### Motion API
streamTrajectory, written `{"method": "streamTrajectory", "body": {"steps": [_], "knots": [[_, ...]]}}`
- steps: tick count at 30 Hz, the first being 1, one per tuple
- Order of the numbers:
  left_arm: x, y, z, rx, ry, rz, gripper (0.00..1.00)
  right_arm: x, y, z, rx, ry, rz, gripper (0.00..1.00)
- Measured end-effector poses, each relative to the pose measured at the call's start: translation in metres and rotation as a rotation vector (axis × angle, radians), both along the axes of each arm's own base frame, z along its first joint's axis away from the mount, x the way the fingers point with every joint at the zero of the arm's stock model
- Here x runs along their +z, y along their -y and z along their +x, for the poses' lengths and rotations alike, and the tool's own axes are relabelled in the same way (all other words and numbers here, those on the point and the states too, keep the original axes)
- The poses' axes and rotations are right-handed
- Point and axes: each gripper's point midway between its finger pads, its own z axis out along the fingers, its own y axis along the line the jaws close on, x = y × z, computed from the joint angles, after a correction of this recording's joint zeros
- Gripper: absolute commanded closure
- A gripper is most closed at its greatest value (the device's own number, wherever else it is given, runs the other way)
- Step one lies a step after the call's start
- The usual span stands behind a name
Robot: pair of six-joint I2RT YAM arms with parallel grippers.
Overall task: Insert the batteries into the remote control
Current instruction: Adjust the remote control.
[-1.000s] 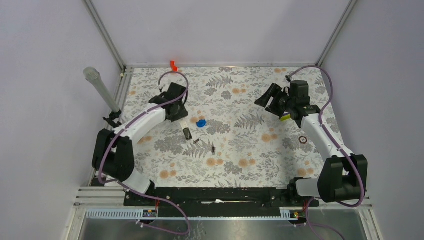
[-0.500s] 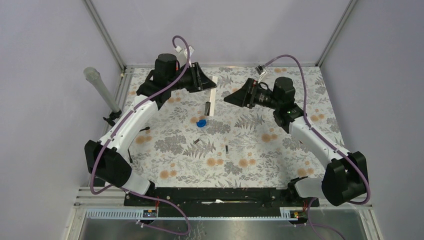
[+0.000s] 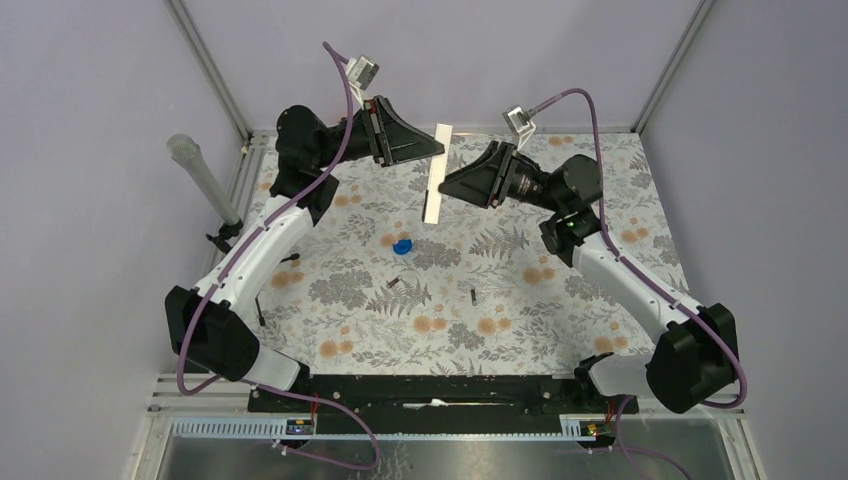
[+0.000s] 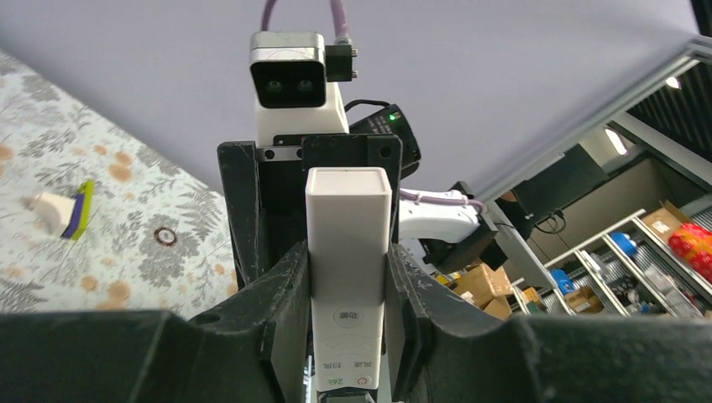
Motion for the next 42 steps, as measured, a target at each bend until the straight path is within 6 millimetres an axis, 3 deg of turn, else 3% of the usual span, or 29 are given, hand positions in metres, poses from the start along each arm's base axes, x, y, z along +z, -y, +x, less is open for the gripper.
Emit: {"method": "streamTrajectory", "body": {"steps": [4, 10, 16, 18, 19, 21, 23, 27, 35, 42], "knots": [[0.012, -0.002, -0.007, -0.027, 0.016, -0.036, 1.00, 0.016, -0.003, -0.010, 0.026, 0.035, 0.036, 0.41], [0.005, -0.001, -0.003, -0.006, -0.012, -0.021, 1.00, 0.013, -0.007, -0.009, 0.020, 0.022, 0.023, 0.44], [-0.001, -0.001, 0.006, 0.034, -0.031, -0.010, 0.91, 0.012, -0.009, -0.005, -0.030, 0.010, -0.004, 0.64], [-0.004, -0.001, 0.009, 0.050, -0.038, -0.010, 0.79, 0.011, -0.008, -0.002, -0.057, -0.001, -0.009, 0.73], [-0.005, -0.001, 0.011, 0.062, -0.041, -0.009, 0.68, 0.010, -0.008, 0.001, -0.071, -0.014, -0.014, 0.76], [-0.008, -0.001, 0.015, 0.085, -0.051, -0.003, 0.36, 0.008, -0.008, 0.005, -0.104, -0.036, -0.019, 0.78], [-0.012, -0.002, 0.019, 0.113, -0.060, 0.007, 0.17, 0.006, -0.007, 0.011, -0.149, -0.062, -0.020, 0.79], [-0.022, -0.006, 0.024, 0.194, -0.064, 0.052, 0.02, -0.002, 0.000, 0.034, -0.280, -0.141, -0.026, 0.78], [-0.060, -0.024, 0.028, 0.382, 0.019, 0.200, 0.02, -0.043, 0.021, 0.077, -0.555, -0.476, -0.130, 0.78], [-0.120, -0.009, 0.026, 0.443, 0.047, 0.438, 0.13, -0.065, 0.026, 0.089, -0.631, -0.658, -0.183, 0.79]]}}
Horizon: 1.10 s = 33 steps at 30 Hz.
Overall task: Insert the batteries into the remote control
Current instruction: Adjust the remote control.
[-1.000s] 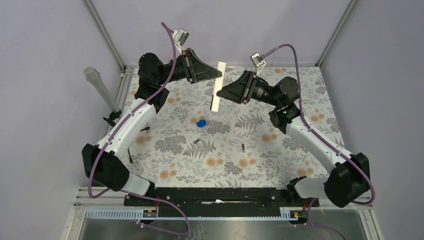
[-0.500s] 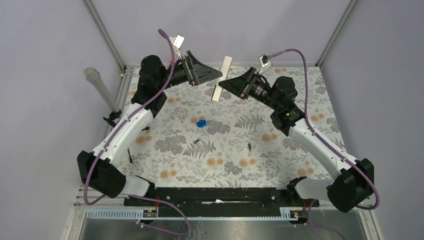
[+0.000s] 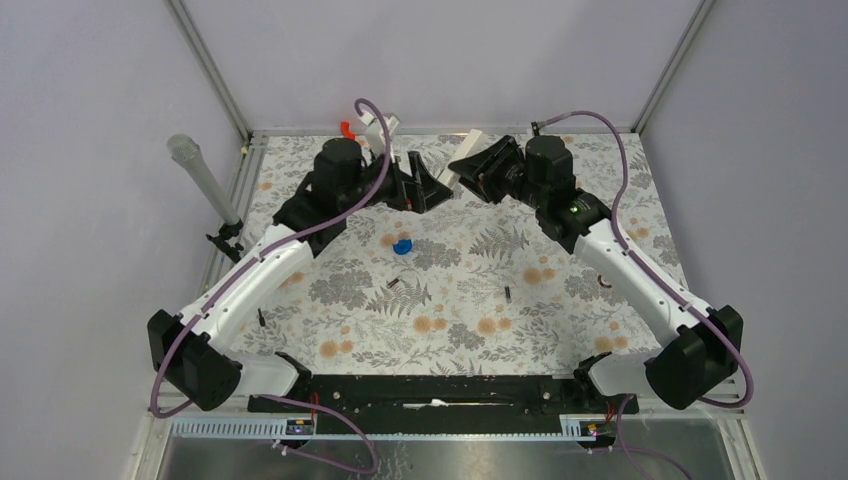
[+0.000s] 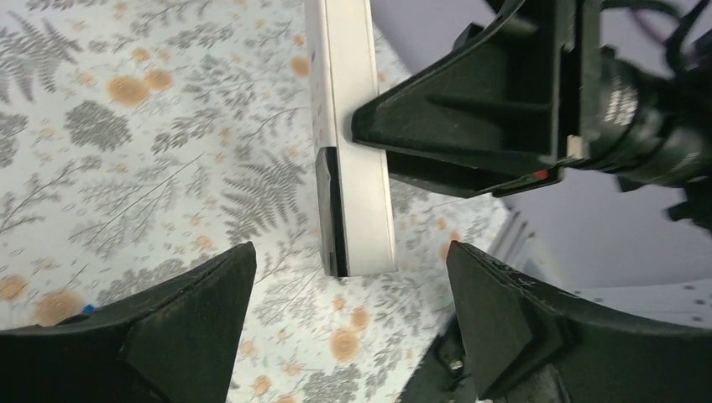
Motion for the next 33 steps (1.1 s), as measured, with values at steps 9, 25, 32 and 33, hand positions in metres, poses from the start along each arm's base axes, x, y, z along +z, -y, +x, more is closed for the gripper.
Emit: {"method": "streamTrajectory", "body": {"steps": [9, 25, 32, 33], "knots": [[-0.043, 0.009, 0.011, 0.089, 0.011, 0.203, 0.44, -0.041, 0.005, 0.003, -0.060, -0.152, -0.072, 0.79], [-0.070, 0.028, 0.017, 0.068, -0.049, 0.283, 1.00, -0.056, 0.003, 0.006, -0.064, -0.190, -0.090, 0.16], [-0.072, 0.018, 0.012, -0.030, -0.106, 0.251, 1.00, -0.043, 0.018, 0.011, 0.019, 0.004, -0.188, 0.00], [-0.071, 0.013, 0.013, -0.049, -0.121, 0.235, 1.00, -0.039, 0.026, 0.013, 0.024, 0.039, -0.193, 0.00]]}}
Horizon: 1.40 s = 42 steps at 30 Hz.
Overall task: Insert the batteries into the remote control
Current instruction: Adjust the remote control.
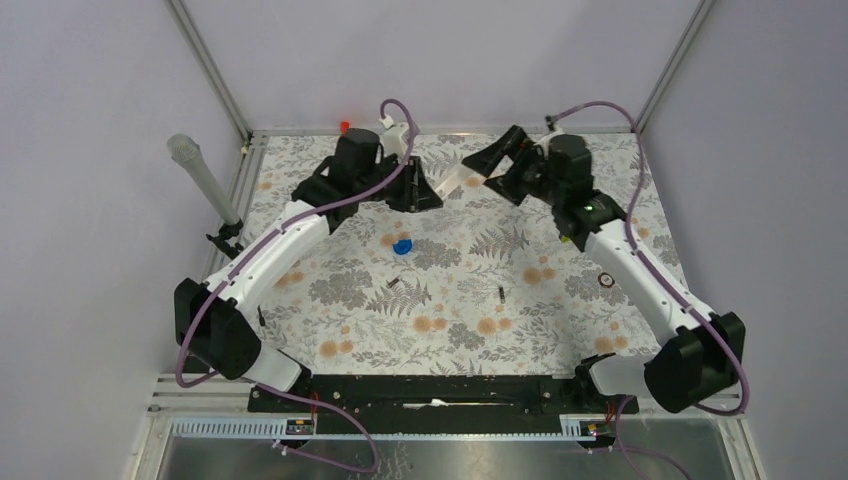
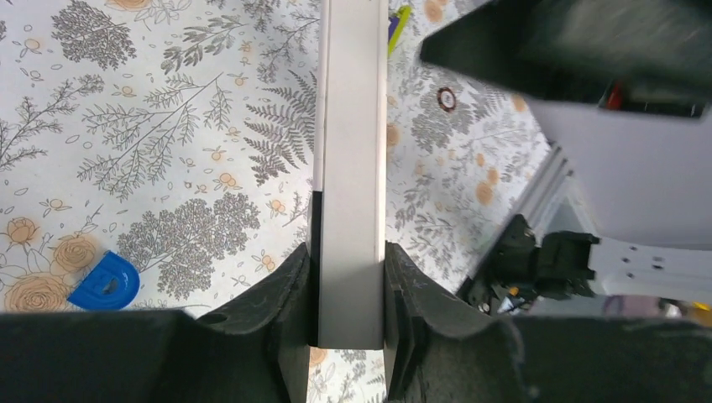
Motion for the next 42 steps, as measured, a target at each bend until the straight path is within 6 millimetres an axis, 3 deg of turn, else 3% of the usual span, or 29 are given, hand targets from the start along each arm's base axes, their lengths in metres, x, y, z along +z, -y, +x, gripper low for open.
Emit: {"method": "streamTrajectory", "body": {"steps": [4, 6, 10, 14, 24, 30, 36, 42], "knots": [[0.013, -0.025, 0.000, -0.071, -0.067, -0.065, 1.00, 0.029, 0.040, 0.003, 0.075, 0.190, -0.012, 0.00], [0.026, -0.032, -0.006, -0.126, -0.079, -0.096, 1.00, 0.042, 0.046, -0.002, 0.156, 0.277, -0.038, 0.00], [0.048, -0.028, -0.032, -0.279, -0.082, -0.168, 1.00, 0.062, 0.024, -0.032, 0.419, 0.401, -0.031, 0.00], [0.058, -0.027, -0.057, -0.393, -0.121, -0.219, 1.00, 0.073, 0.012, -0.056, 0.608, 0.492, 0.002, 0.03], [0.066, -0.038, -0.073, -0.455, -0.197, -0.269, 1.00, 0.075, 0.001, -0.064, 0.750, 0.555, 0.048, 0.41], [0.072, -0.041, -0.081, -0.464, -0.211, -0.276, 1.00, 0.080, -0.003, -0.066, 0.789, 0.563, 0.067, 0.23], [0.075, -0.042, -0.080, -0.453, -0.201, -0.272, 1.00, 0.086, -0.008, -0.066, 0.808, 0.591, 0.053, 0.18], [0.072, -0.043, -0.075, -0.421, -0.193, -0.252, 1.00, 0.077, -0.011, -0.058, 0.768, 0.585, 0.004, 0.13]]}}
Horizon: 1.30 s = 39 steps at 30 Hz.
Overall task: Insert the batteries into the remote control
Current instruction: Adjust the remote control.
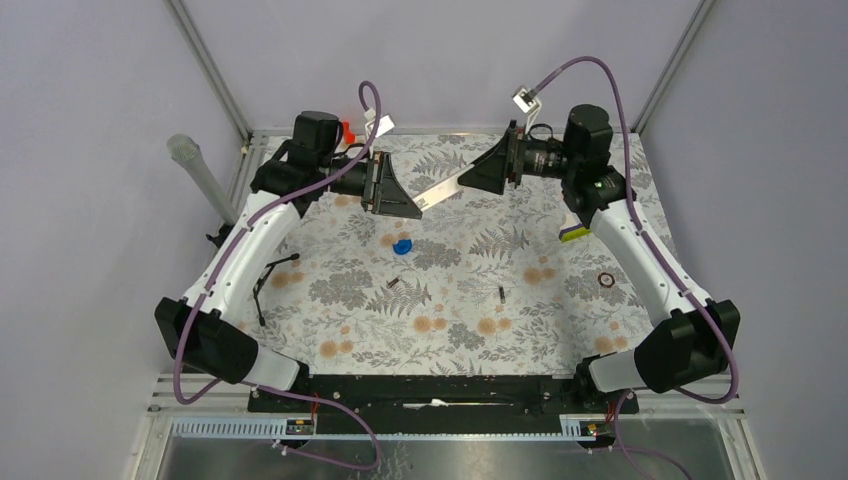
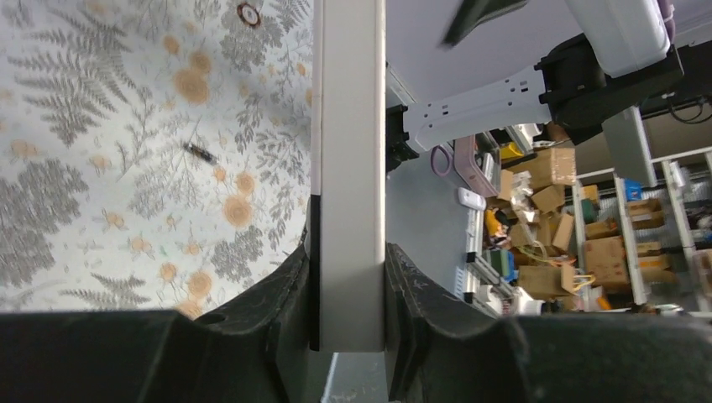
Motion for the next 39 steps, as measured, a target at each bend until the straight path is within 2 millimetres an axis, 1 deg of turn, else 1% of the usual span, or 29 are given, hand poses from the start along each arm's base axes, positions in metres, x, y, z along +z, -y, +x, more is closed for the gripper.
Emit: {"method": "streamTrajectory", "body": {"steps": [2, 5, 9, 13, 17, 20, 24, 30, 32, 34, 36, 37, 38, 39], "knots": [[0.005, 0.003, -0.001, -0.022, 0.032, -0.022, 1.00, -0.007, -0.004, 0.002, -0.026, -0.010, -0.027, 0.12], [0.013, 0.005, -0.004, -0.039, 0.081, -0.041, 1.00, -0.021, -0.011, -0.002, -0.034, -0.041, -0.070, 0.09], [0.016, 0.003, -0.001, -0.033, 0.101, -0.050, 1.00, -0.019, -0.009, -0.002, -0.066, -0.012, -0.081, 0.09], [0.020, 0.003, -0.006, -0.055, 0.107, -0.067, 1.00, -0.013, -0.012, -0.013, -0.013, 0.016, -0.033, 0.10], [0.028, 0.002, -0.014, -0.080, 0.129, -0.087, 1.00, -0.004, -0.016, -0.033, 0.105, -0.013, 0.046, 0.17], [0.035, 0.000, -0.021, -0.098, 0.157, -0.104, 1.00, 0.004, -0.016, -0.043, 0.165, -0.021, 0.076, 0.20], [0.039, -0.001, -0.024, -0.112, 0.180, -0.118, 1.00, 0.012, -0.016, -0.047, 0.194, -0.022, 0.096, 0.21], [0.034, 0.000, -0.024, -0.113, 0.172, -0.115, 1.00, 0.021, -0.017, -0.049, 0.203, -0.032, 0.124, 0.22], [0.033, -0.001, -0.024, -0.113, 0.168, -0.114, 1.00, 0.025, -0.017, -0.049, 0.203, -0.031, 0.134, 0.27], [0.032, -0.001, -0.024, -0.113, 0.166, -0.113, 1.00, 0.029, -0.017, -0.049, 0.198, -0.029, 0.145, 0.34], [0.032, -0.001, -0.024, -0.113, 0.165, -0.113, 1.00, 0.031, -0.017, -0.048, 0.195, -0.033, 0.151, 0.44], [0.032, 0.000, -0.024, -0.113, 0.165, -0.113, 1.00, 0.032, -0.017, -0.048, 0.193, -0.034, 0.154, 0.53], [0.032, 0.000, -0.024, -0.113, 0.165, -0.113, 0.96, 0.032, -0.017, -0.048, 0.192, -0.038, 0.156, 0.65], [0.032, 0.000, -0.024, -0.112, 0.165, -0.113, 0.86, 0.033, -0.017, -0.048, 0.192, -0.039, 0.158, 0.75]]}}
